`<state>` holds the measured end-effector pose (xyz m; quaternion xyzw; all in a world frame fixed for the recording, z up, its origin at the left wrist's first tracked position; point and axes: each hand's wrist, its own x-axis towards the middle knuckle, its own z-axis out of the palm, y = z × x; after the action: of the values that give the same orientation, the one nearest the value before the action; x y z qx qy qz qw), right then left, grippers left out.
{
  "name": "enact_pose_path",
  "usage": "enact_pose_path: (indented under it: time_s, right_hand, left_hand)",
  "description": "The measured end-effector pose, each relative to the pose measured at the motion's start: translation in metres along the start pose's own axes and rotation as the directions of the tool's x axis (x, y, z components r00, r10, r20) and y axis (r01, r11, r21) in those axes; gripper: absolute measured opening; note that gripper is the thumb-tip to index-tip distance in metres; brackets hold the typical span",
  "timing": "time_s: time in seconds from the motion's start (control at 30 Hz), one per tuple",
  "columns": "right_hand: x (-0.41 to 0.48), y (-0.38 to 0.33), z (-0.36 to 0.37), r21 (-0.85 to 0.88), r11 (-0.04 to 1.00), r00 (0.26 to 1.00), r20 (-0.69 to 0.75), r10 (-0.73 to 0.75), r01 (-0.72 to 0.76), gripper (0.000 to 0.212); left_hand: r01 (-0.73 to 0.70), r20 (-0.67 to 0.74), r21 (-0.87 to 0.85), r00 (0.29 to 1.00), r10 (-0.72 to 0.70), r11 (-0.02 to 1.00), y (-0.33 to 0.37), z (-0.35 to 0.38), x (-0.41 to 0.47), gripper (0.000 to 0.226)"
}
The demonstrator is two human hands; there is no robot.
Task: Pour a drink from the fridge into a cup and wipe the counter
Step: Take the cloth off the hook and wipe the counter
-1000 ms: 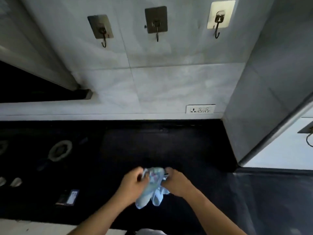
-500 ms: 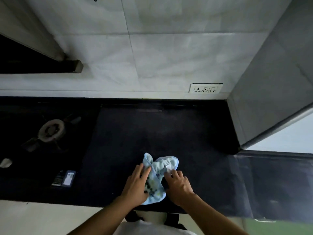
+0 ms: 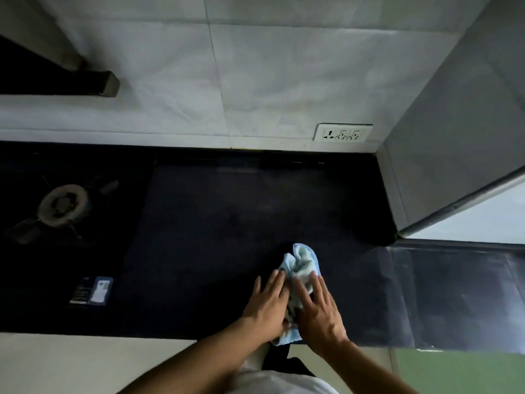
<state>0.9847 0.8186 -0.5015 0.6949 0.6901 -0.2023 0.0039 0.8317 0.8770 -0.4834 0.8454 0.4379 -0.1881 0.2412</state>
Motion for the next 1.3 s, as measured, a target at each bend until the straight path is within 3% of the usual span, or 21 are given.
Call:
enact_pose_path:
  time_s: [0.13, 0.23, 0.37, 0.5, 0.6, 0.67, 0.73, 0.9, 1.03, 1.1, 1.17, 1.2, 1.27, 1.3]
  right_hand:
    - [0.03, -0.058, 0.018, 0.011, 0.963, 0.954, 0.128, -0.27, 0.271, 0.076]
    - [0.047, -0.102, 0.031, -0.038, 0.831, 0.81, 0.255, -0.528, 0.554, 0.082]
    - [0.065, -0.138, 0.04, -0.087, 0.751, 0.735, 0.306, -0.605, 0.654, 0.085]
    - [0.092, -0.134, 0.031, -0.09, 0.743, 0.731, 0.291, -0.617, 0.663, 0.073]
    - [0.122, -0.103, 0.002, -0.066, 0.869, 0.86, 0.195, -0.471, 0.491, 0.072]
    - [0.145, -0.07, -0.025, -0.034, 0.967, 0.962, 0.115, -0.248, 0.254, 0.078]
    - [0.162, -0.025, -0.045, -0.014, 1.0, 0.999, 0.05, 0.003, -0.002, 0.074]
    - [0.167, 0.054, -0.071, 0.138, 0.885, 0.893, -0.01, 0.45, -0.444, 0.072]
    - [0.178, -0.004, -0.062, 0.247, 0.705, 0.736, 0.059, 0.674, -0.665, 0.066]
    - [0.178, -0.057, -0.044, 0.189, 0.817, 0.837, 0.073, 0.542, -0.545, 0.068]
    - [0.17, -0.111, -0.014, -0.039, 0.983, 0.977, 0.11, 0.181, -0.178, 0.074]
    - [0.16, -0.138, -0.003, -0.14, 0.989, 0.986, 0.166, -0.033, 0.057, 0.077]
    - [0.136, -0.175, 0.013, -0.155, 0.886, 0.872, 0.313, -0.375, 0.437, 0.078]
    - [0.125, -0.182, 0.016, -0.11, 0.826, 0.796, 0.365, -0.484, 0.553, 0.075]
  left_hand:
    - [0.18, 0.046, 0.005, 0.983, -0.18, 0.984, -0.051, 0.006, -0.041, 0.096]
    - [0.308, 0.081, -0.081, 0.95, -0.302, 0.948, -0.091, 0.016, -0.089, 0.101]
    - [0.434, 0.098, -0.323, 0.899, -0.426, 0.841, -0.121, 0.026, -0.135, 0.119]
    - [0.62, 0.132, -0.43, 0.763, -0.633, 0.656, -0.144, 0.026, -0.146, 0.155]
    - [0.675, 0.122, -0.385, 0.713, -0.691, 0.629, -0.156, 0.031, -0.143, 0.139]
    - [0.677, 0.086, -0.355, 0.711, -0.698, 0.645, -0.157, 0.036, -0.14, 0.123]
    - [0.674, 0.089, -0.376, 0.709, -0.7, 0.635, -0.157, 0.039, -0.136, 0.12]
    - [0.678, 0.132, -0.41, 0.706, -0.696, 0.61, -0.162, 0.04, -0.13, 0.123]
    - [0.685, 0.161, -0.416, 0.703, -0.693, 0.598, -0.163, 0.039, -0.126, 0.123]
    - [0.688, 0.165, -0.419, 0.699, -0.695, 0.592, -0.163, 0.038, -0.124, 0.124]
    - [0.688, 0.161, -0.416, 0.699, -0.696, 0.595, -0.164, 0.038, -0.125, 0.124]
    - [0.687, 0.16, -0.416, 0.7, -0.696, 0.596, -0.164, 0.038, -0.126, 0.124]
    - [0.68, 0.149, -0.412, 0.707, -0.691, 0.607, -0.165, 0.04, -0.127, 0.124]
    - [0.676, 0.141, -0.406, 0.711, -0.689, 0.615, -0.166, 0.04, -0.127, 0.124]
